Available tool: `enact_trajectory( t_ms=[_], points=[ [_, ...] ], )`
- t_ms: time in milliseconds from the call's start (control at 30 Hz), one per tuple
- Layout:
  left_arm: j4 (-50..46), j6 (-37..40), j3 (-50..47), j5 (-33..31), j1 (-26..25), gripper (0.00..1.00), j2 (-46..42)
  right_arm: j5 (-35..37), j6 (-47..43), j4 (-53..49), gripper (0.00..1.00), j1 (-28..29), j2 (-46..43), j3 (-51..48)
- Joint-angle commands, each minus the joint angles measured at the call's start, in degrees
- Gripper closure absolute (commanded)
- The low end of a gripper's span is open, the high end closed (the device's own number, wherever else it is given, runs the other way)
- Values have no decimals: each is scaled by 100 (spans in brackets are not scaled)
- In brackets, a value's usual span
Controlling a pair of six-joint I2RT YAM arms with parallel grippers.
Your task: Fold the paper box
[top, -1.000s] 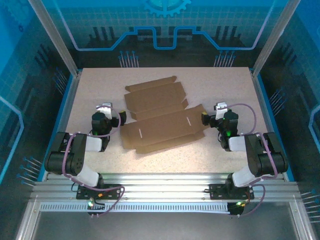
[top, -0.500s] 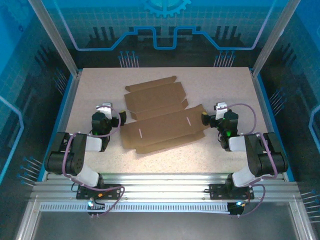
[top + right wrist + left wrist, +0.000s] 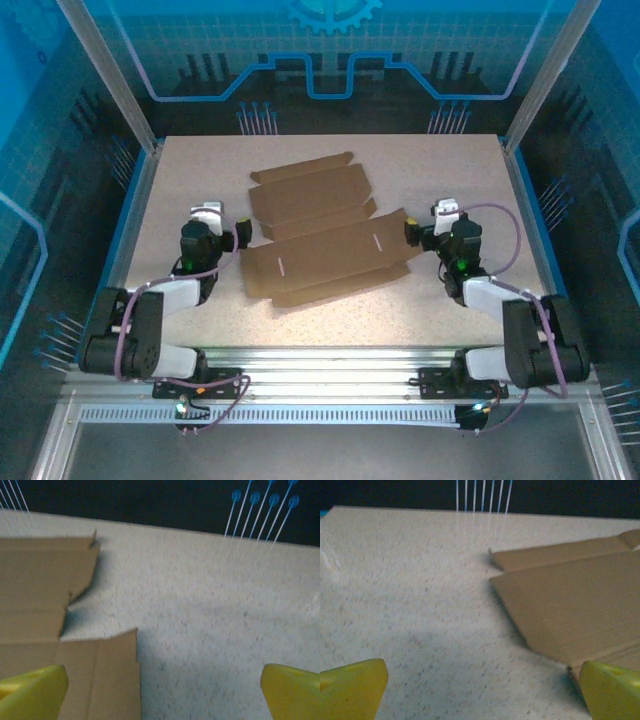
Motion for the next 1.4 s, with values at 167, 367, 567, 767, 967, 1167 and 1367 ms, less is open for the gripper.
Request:
enact_trajectory(
  t_ms=[167, 367, 567, 767, 967, 1167, 1367],
  points=[
    [-3693, -1254, 1750, 27, -652, 1, -962, 330, 1919, -3364, 0, 1433, -1234, 1289],
    [-5054, -1864, 3193, 1215, -749, 1, -257, 320, 3277, -3822, 0, 2611, -642, 1692],
    [-6061, -1831, 4863, 1795, -1101, 1, 1323, 37, 4192, -3402, 0, 3361, 490, 1882],
    [-6553, -1971, 6273, 2009, -1203, 1, 3009, 90, 4762, -3194, 0, 3857, 1125, 1932],
    [-7455, -1754, 7760, 1741, -1345, 1, 4355, 142, 5376, -3076, 0, 4077, 1559, 1877],
    [-7849, -1607, 8738, 1477, -1368, 0, 5201, 270, 5494, -3317, 0, 4150, 1853, 2050],
    [-8122, -1445, 9294, 1325, -1371, 1, 5719, 565, 5560, -3775, 0, 4145, 1853, 2153]
  ],
)
